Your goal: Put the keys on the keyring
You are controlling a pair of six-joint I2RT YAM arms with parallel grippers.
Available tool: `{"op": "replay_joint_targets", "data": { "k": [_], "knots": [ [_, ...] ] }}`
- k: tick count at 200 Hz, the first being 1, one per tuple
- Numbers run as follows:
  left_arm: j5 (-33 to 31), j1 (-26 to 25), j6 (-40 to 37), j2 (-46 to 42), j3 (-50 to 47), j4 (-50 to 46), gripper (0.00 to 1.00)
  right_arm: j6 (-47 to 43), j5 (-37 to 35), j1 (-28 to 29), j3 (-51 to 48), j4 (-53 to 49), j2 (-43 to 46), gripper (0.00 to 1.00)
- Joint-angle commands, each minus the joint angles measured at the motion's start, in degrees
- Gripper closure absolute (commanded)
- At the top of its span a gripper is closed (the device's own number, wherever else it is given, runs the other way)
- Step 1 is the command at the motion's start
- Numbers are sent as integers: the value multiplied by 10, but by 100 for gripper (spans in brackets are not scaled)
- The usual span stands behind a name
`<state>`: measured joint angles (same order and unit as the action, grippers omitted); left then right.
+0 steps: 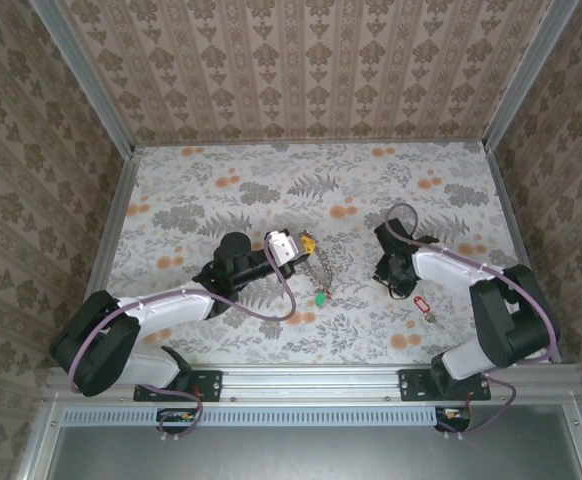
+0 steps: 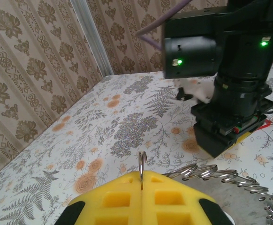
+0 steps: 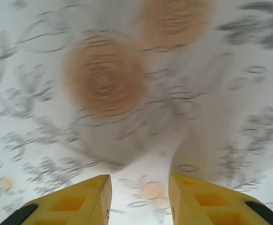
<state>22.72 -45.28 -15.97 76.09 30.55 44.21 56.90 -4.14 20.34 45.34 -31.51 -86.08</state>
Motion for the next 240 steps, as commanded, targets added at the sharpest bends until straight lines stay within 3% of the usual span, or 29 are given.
{"op": "replay_joint_targets", "data": {
  "k": [1,23,44,81,153,240],
  "knots": [
    [7,4,14,-15,11,23,100,-44,-22,5,39,-59,8,61],
    [10,4,14,-16,13,19,100,-20,-118,-8,14,-106,70,58],
    [14,4,15,-17,14,18,100,23,-155,-46,-36,-137,143,55],
    [19,4,16,-14,17,18,100,31,-112,-109,-103,-122,203,55],
    [18,1,18,-15,16,18,100,0,-36,-109,-100,-74,165,55],
    [18,2,17,-14,16,18,100,-3,-11,-105,-100,-56,133,56]
  ]
}}
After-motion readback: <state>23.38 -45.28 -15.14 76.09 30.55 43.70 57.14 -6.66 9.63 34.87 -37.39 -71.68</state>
